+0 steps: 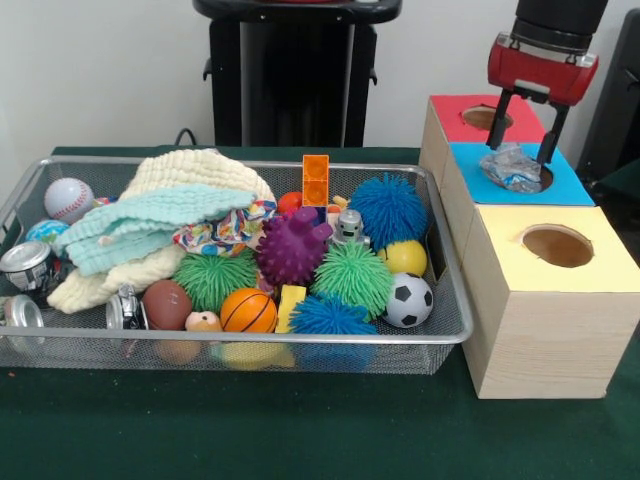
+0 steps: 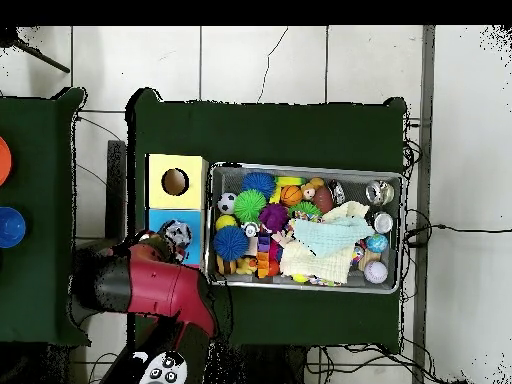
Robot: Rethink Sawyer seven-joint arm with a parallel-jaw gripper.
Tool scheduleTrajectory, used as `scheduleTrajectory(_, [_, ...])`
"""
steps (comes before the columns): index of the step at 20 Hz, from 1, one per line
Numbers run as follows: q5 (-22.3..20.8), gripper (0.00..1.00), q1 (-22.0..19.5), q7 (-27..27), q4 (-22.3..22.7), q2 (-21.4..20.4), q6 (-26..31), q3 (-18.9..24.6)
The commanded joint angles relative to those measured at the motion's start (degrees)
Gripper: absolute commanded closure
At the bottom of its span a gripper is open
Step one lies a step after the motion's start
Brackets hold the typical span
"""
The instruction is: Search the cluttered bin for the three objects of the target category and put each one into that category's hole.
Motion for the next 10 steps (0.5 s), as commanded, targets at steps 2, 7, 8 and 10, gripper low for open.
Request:
scheduleTrajectory(2, [3.02, 0.0, -0.98, 15.67, 5.34, 3.05, -2.24, 1.82])
scheduleTrajectory(7, [1.63, 0.0, -1.9, 12.73, 2.9, -2.79, 8.66, -0.27])
scheduleTrajectory(8, [1.31, 0.0, -2.12, 12.32, 2.13, -3.93, 10.91, -0.58])
scheduleTrajectory(10, [0.87, 0.0, -2.64, 11.61, 1.41, -5.77, 14.21, -0.76])
